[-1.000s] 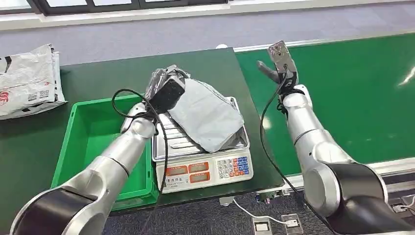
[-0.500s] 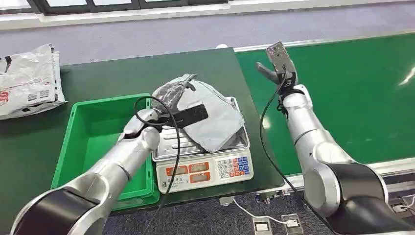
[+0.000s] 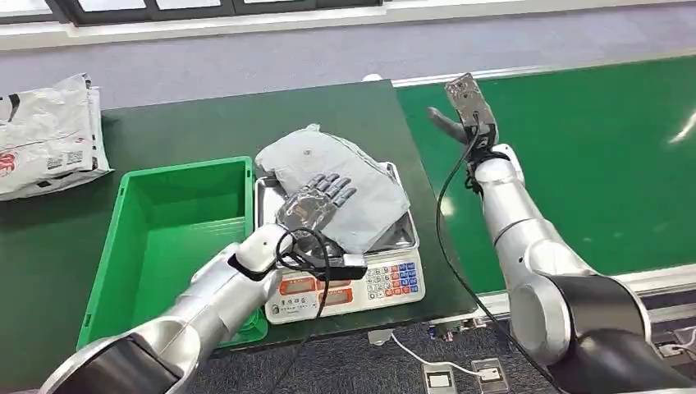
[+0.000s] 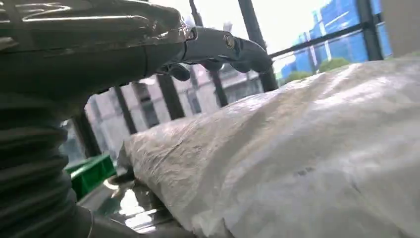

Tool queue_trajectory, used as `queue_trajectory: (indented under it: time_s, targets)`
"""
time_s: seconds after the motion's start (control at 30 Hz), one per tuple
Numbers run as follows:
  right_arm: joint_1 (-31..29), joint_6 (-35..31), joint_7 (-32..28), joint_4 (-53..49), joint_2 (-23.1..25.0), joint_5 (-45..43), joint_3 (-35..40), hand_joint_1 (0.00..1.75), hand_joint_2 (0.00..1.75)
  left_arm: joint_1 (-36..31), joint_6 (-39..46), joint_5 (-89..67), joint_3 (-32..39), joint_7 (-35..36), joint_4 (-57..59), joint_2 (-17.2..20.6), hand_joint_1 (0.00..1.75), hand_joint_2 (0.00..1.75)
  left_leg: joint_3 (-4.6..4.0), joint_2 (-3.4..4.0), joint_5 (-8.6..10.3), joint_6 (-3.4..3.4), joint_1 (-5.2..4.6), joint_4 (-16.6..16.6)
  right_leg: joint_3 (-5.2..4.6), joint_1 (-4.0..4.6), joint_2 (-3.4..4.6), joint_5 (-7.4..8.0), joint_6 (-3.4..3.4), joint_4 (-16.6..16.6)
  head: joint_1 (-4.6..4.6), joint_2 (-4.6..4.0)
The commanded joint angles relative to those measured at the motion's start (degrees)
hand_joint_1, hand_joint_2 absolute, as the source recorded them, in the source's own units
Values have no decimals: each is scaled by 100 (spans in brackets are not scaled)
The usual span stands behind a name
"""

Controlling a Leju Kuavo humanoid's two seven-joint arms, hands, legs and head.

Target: Moved the parcel from conveyor to table for the left to box.

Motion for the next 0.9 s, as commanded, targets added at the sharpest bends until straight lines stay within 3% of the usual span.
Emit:
queue_trajectory:
  time_s: [0.03,0.57,0.77,0.8,0.9]
  targets:
    - [-153,18,2,190,-30,-11,110,0,175,-47,-13,-82,-753,-5,301,72,0,175,19,9,-3,-1,1,-9,17,1,16,2,-5,-12,0,0]
    - [-131,4,9,266,96,-6,189,0,175,36,174,-434,-1008,48,324,138,0,175,19,12,-3,0,-1,-8,16,-1,17,1,-3,-8,0,0]
    - [-126,3,18,283,95,-23,217,0,175,87,-313,-190,-746,82,363,156,0,175,20,13,-3,0,0,-9,18,0,19,2,-3,-9,0,0]
    - [-134,16,17,286,94,-23,223,0,175,89,-343,-157,-714,44,365,168,175,175,29,17,-2,-1,0,-17,24,0,25,4,-5,-16,0,0]
    - [-169,3,37,296,96,-44,234,0,175,79,-608,-43,-567,-22,385,239,175,175,22,17,-3,-1,0,-10,19,0,23,4,-3,-9,0,0]
